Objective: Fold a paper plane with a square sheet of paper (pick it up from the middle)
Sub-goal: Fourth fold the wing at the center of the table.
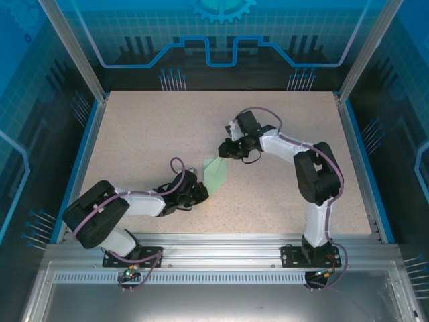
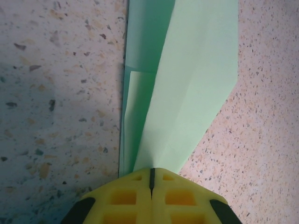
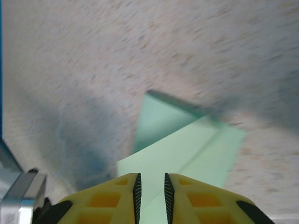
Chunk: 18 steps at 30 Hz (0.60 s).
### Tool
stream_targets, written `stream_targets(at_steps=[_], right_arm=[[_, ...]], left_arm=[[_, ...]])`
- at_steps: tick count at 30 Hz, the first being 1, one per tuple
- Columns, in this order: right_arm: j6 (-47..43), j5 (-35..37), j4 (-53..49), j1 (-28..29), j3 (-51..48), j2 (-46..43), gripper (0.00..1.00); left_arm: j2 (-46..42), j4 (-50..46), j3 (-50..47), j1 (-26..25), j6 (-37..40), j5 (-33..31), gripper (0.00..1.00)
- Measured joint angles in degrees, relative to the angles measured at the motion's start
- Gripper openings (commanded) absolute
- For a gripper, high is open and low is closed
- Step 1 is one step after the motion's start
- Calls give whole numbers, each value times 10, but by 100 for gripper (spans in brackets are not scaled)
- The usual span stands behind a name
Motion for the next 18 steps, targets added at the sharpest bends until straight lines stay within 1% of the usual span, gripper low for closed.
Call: stream_targets(at_steps=[4,7,12,18], right_arm=[[6,-10,14,48,-10,13,20],[12,-12,24,69,-10,37,19],[21,1,26,70,-14,74,17],[25,3,26,70,-14,78,16]], left_arm=[[-5,-10,0,0,0,0,5],[-7,-14,0,0,0,0,5],[-16,-25,-2,0,0,0,7],[-44,-43,-19,1,5,3,11]])
